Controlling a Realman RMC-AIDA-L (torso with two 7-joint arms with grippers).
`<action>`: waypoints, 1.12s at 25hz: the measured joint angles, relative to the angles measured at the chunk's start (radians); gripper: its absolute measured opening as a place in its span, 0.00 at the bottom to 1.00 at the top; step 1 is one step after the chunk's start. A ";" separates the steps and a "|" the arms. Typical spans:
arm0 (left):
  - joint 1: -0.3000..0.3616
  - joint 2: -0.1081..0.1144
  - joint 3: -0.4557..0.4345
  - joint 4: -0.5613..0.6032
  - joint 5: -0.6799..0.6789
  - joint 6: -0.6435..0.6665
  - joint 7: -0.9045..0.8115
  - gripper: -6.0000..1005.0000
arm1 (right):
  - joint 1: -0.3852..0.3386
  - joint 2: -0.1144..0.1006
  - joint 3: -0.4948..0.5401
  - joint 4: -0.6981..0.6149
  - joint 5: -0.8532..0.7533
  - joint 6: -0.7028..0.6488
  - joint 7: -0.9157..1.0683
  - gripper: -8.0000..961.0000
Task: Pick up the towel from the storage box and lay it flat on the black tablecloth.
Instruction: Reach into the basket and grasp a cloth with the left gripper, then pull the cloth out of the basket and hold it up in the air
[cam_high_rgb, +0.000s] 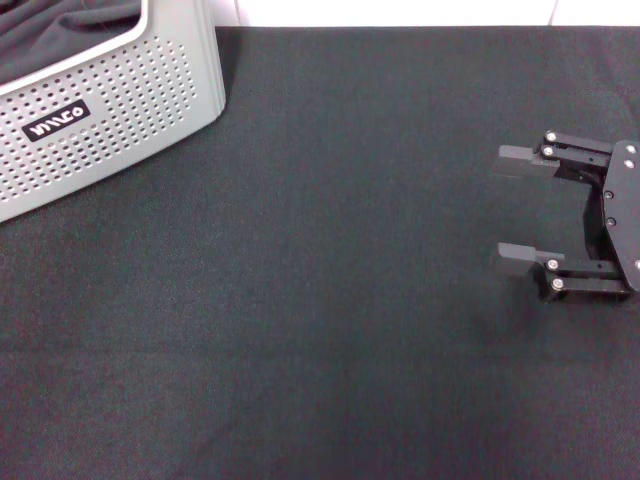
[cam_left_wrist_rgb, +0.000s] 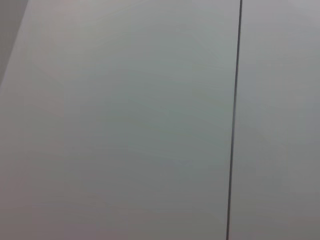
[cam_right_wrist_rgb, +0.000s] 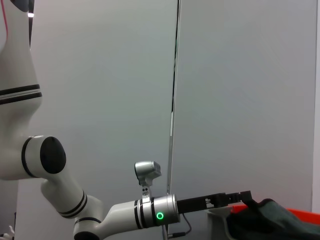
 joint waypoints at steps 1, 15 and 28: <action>-0.001 -0.001 0.000 -0.001 -0.001 0.000 0.000 0.17 | 0.000 0.000 0.000 0.000 0.000 0.000 0.000 0.75; 0.006 0.013 0.013 -0.067 -0.107 0.083 -0.122 0.06 | 0.000 0.000 0.000 0.001 0.000 -0.004 -0.020 0.75; 0.032 0.039 0.153 0.079 -0.206 0.508 -0.445 0.03 | 0.003 -0.001 0.000 -0.004 0.013 -0.003 -0.024 0.75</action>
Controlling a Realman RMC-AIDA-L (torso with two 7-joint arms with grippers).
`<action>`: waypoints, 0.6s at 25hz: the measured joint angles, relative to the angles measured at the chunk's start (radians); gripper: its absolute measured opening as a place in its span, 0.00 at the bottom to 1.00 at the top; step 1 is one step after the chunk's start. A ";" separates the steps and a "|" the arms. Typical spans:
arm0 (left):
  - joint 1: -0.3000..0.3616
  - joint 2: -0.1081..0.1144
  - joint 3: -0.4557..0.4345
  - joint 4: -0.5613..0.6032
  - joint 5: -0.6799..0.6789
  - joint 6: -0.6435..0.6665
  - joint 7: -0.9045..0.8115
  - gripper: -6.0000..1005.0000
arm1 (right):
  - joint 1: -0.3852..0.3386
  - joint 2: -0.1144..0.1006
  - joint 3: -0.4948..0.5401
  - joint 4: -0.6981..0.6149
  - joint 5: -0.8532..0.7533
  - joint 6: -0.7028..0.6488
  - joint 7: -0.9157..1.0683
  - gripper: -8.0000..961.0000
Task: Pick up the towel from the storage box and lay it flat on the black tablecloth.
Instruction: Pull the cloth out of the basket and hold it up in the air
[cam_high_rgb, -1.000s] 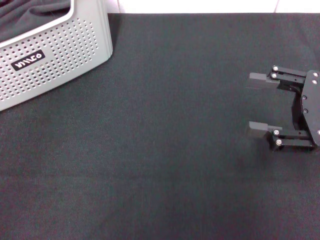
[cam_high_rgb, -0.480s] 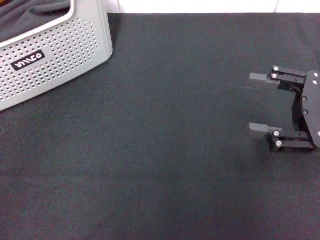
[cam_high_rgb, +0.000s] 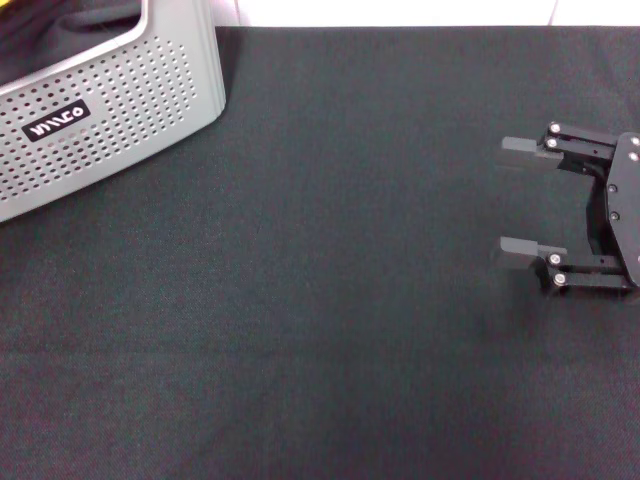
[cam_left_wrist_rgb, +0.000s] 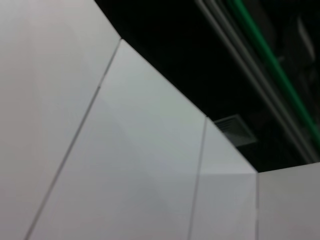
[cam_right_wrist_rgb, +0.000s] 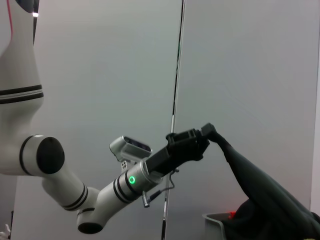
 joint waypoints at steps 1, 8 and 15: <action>0.008 -0.002 0.041 0.020 -0.039 0.000 -0.024 0.03 | 0.000 0.000 0.000 -0.001 0.000 0.000 0.000 0.75; 0.068 0.005 0.345 0.152 -0.306 0.003 -0.103 0.03 | 0.003 0.000 0.000 -0.002 0.004 0.004 -0.002 0.75; 0.055 0.009 0.498 0.268 -0.381 0.004 -0.224 0.04 | 0.010 0.000 0.000 0.004 0.013 0.007 -0.015 0.75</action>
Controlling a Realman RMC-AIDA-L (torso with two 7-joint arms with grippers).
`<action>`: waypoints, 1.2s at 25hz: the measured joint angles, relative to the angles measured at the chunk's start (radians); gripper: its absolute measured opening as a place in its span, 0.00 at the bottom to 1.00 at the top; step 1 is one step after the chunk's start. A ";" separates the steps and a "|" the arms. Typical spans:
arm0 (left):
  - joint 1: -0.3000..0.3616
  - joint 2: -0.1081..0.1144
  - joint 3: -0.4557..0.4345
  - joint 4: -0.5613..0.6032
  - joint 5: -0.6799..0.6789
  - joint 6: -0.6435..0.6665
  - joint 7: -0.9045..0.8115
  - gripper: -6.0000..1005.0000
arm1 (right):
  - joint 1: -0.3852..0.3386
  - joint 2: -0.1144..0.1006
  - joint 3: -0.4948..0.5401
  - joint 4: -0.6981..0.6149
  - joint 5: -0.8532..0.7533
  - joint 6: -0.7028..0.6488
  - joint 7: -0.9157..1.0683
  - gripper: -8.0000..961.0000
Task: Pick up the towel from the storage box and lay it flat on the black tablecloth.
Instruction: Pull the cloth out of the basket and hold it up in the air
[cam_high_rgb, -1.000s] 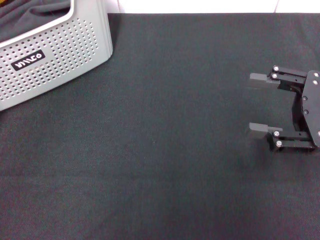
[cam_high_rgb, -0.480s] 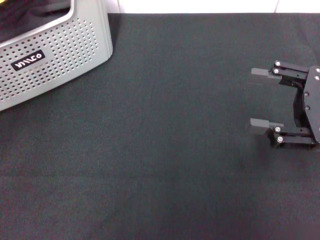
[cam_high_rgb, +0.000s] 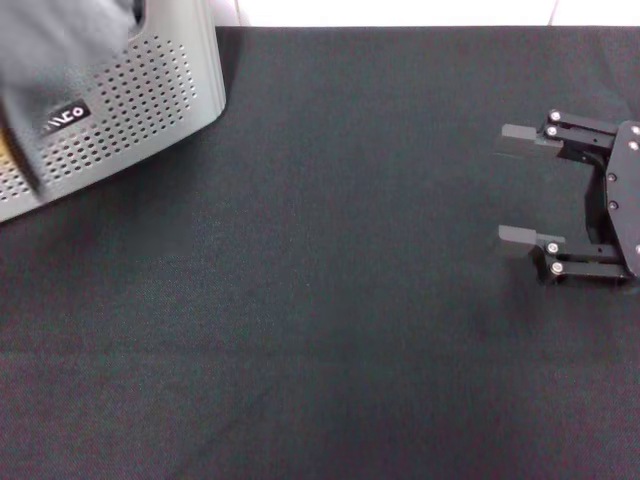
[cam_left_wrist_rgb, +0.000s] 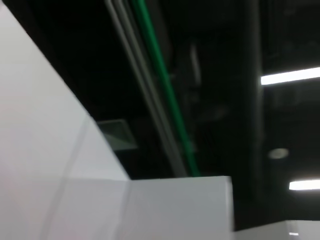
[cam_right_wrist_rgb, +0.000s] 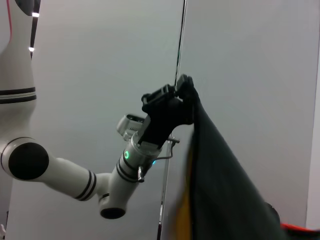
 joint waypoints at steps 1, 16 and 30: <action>-0.004 0.003 0.029 0.013 -0.013 0.000 -0.010 0.04 | 0.000 0.000 0.000 0.000 0.000 0.000 0.000 0.75; -0.048 -0.017 0.144 0.039 -0.071 0.000 -0.023 0.04 | 0.004 0.004 -0.012 0.000 0.044 -0.017 -0.011 0.75; -0.147 -0.059 0.163 -0.167 -0.099 -0.003 0.160 0.04 | 0.102 0.007 -0.105 0.198 0.150 0.005 -0.144 0.75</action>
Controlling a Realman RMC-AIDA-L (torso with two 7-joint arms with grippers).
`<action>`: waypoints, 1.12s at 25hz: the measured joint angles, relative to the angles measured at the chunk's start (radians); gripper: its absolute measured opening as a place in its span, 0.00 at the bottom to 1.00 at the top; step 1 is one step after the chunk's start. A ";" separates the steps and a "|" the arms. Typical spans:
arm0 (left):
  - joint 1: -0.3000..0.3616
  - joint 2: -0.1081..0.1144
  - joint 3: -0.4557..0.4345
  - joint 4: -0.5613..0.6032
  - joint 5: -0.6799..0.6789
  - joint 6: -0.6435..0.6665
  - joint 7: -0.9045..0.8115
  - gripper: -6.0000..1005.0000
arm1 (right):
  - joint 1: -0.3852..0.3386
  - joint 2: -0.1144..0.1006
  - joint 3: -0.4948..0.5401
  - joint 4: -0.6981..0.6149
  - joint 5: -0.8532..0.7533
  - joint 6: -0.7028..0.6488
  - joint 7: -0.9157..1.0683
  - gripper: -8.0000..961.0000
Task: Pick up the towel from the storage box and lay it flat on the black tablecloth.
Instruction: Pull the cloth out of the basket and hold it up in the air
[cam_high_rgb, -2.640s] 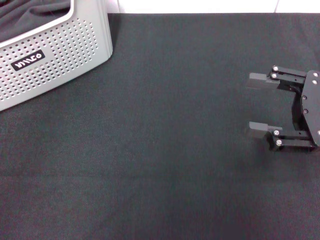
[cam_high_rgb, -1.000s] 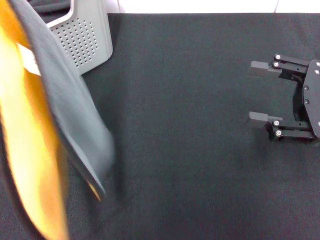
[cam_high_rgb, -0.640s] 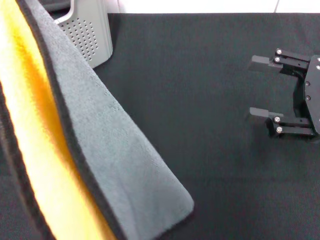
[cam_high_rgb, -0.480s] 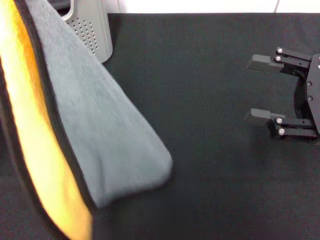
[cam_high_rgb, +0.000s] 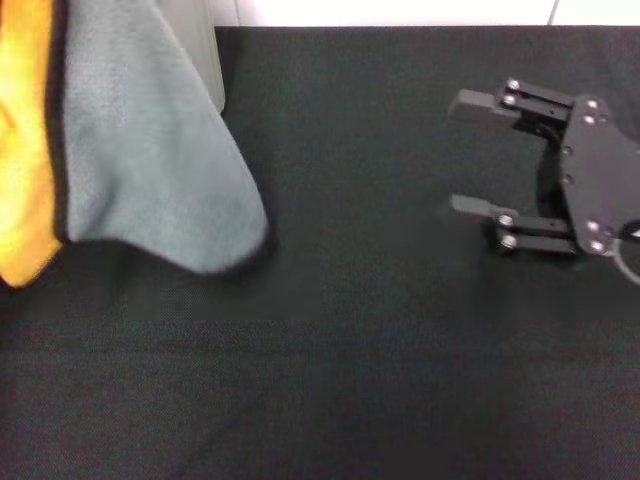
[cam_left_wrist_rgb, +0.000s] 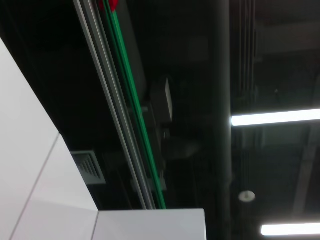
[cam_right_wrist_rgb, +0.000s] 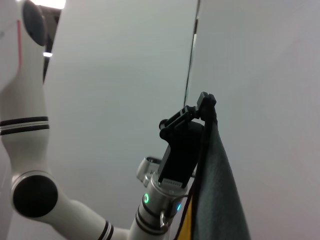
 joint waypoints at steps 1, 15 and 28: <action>-0.014 0.000 -0.001 -0.018 -0.002 0.000 0.017 0.04 | 0.014 0.000 -0.011 0.028 0.009 0.010 -0.014 0.75; -0.081 -0.001 -0.001 -0.109 -0.052 -0.003 0.164 0.04 | 0.061 0.000 -0.288 0.016 0.151 0.059 -0.076 0.75; -0.142 -0.003 -0.003 -0.159 -0.058 -0.004 0.210 0.04 | 0.136 0.000 -0.511 0.005 0.255 0.251 -0.116 0.75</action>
